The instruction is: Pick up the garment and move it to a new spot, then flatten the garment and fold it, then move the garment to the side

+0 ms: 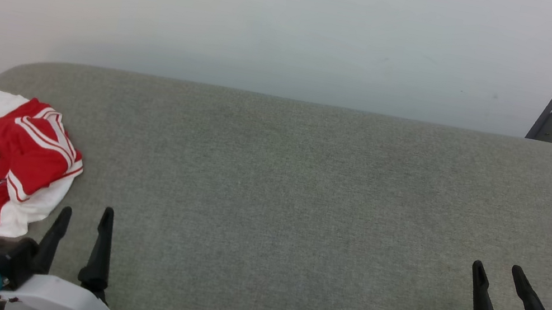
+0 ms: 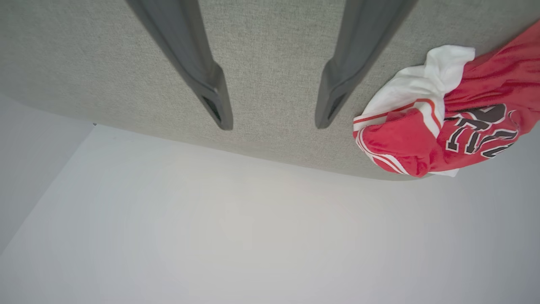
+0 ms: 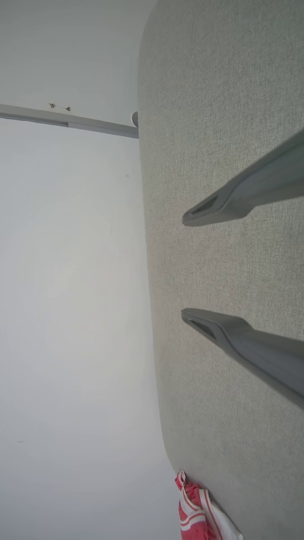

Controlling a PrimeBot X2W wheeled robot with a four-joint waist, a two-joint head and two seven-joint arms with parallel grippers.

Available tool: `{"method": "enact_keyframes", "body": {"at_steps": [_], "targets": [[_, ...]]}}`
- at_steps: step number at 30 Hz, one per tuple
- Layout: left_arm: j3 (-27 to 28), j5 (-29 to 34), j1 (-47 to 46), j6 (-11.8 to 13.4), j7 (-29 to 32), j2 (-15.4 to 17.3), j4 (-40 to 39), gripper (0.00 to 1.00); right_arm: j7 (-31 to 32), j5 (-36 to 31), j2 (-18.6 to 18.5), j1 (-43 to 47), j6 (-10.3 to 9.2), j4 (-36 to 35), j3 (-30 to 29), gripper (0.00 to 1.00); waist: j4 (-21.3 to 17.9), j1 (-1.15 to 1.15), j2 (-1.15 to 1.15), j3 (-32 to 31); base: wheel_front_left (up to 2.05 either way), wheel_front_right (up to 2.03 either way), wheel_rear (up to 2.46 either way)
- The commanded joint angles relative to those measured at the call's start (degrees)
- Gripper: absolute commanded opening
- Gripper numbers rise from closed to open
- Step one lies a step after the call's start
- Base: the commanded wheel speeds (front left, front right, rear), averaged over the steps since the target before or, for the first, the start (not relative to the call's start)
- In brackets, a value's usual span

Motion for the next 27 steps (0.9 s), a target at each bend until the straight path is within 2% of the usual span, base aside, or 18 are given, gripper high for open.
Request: {"method": "enact_keyframes", "body": {"at_steps": [1, 27], "targets": [[0.24, 1.55, -0.04, -0.48, -0.54, -0.05, -0.15, 1.0, -0.44, -1.53, -0.42, -0.56, -0.04, -0.45, 0.02, 1.0, -0.01, 0.0, 0.0, -0.02, 0.0, 0.0, 0.0], [2.02, 13.39, 0.16, -2.34, -3.24, -0.75, 0.14, 1.0, -1.56, -13.83, -0.01, 0.16, -0.07, -1.42, -1.7, 1.0, 0.06, 0.0, 0.0, -0.16, 0.0, 0.0, 0.0]]}}
